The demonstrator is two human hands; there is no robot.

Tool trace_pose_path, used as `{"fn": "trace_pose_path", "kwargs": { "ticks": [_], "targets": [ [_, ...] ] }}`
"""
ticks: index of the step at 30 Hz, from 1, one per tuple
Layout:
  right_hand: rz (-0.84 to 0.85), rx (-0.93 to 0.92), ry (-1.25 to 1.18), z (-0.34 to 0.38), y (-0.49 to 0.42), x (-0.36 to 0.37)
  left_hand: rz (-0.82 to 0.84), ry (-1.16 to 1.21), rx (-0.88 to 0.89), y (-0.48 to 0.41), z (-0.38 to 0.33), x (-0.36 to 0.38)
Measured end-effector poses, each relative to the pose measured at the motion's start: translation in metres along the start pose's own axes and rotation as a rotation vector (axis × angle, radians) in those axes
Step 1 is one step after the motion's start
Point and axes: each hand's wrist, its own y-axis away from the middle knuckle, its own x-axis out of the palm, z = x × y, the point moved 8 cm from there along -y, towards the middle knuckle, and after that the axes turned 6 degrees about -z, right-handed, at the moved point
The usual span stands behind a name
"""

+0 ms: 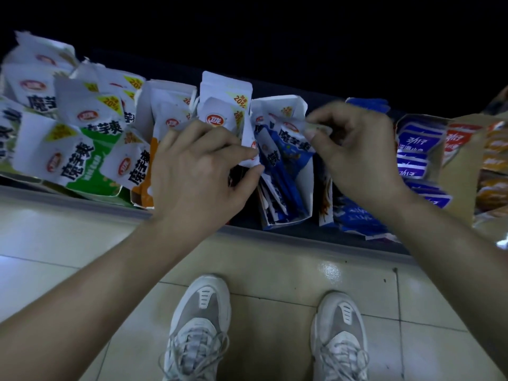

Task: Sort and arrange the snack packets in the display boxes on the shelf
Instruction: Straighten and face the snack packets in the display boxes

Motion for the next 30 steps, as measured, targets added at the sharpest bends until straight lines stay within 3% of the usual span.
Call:
{"fn": "trace_pose_path", "kwargs": {
  "ticks": [5, 11, 17, 21, 24, 27, 30],
  "targets": [
    [-0.030, -0.142, 0.128, 0.004, -0.038, 0.005, 0.012, -0.020, -0.008, 0.001, 0.003, 0.000],
    [0.072, -0.267, 0.366, -0.016, -0.041, 0.034, 0.023, -0.038, 0.012, 0.001, 0.005, -0.001],
    [-0.197, -0.144, 0.270, -0.019, -0.007, 0.006, 0.026, -0.026, 0.020, 0.001, 0.004, 0.000],
    [-0.074, -0.142, 0.440, -0.023, 0.022, 0.024, 0.009, -0.003, 0.019, 0.001, 0.005, 0.000],
    [0.035, -0.145, 0.563, -0.024, 0.026, 0.042, 0.009, 0.077, -0.077, 0.000, 0.010, 0.000],
    [0.057, -0.127, 0.600, -0.024, 0.018, 0.048, 0.030, 0.262, -0.304, 0.001, 0.022, 0.001],
    [0.008, -0.024, 0.409, -0.033, 0.014, 0.041, 0.070, 0.326, -0.412, 0.000, 0.025, 0.002]
  ]
}}
